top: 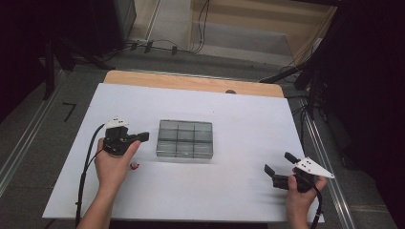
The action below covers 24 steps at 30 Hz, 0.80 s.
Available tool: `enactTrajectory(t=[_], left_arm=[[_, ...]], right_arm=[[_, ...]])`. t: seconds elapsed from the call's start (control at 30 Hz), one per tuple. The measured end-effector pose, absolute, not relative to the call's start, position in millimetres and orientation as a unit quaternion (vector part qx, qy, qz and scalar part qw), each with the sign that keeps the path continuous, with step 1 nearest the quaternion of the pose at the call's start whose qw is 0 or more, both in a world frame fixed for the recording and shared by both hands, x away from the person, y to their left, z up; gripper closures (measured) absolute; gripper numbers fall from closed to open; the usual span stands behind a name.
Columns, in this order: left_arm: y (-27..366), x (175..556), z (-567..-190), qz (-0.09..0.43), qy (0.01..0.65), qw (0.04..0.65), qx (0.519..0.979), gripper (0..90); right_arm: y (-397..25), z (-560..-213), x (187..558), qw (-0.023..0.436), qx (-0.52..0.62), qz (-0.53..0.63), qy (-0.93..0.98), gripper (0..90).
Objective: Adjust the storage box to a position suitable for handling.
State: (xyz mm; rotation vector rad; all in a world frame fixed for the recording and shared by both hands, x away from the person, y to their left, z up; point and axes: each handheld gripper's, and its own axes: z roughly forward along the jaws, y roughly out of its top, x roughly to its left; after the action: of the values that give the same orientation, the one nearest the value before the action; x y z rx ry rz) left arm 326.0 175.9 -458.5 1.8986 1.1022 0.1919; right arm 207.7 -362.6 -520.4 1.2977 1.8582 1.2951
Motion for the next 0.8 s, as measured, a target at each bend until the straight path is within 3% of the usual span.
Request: enactTrajectory(t=[0.23,0.8], left_arm=[[165.4,332.7,-470.5,0.048,0.448,0.425,0.785,89.1],[149.7,333.5,-478.5,0.069,0.456,0.399,0.793,89.1]], right_arm=[[-362.5,-520.8,208.6,0.262,0.483,0.476,0.687,0.0],[-360.4,-521.4,209.1,0.264,0.483,0.468,0.691,0.0]])
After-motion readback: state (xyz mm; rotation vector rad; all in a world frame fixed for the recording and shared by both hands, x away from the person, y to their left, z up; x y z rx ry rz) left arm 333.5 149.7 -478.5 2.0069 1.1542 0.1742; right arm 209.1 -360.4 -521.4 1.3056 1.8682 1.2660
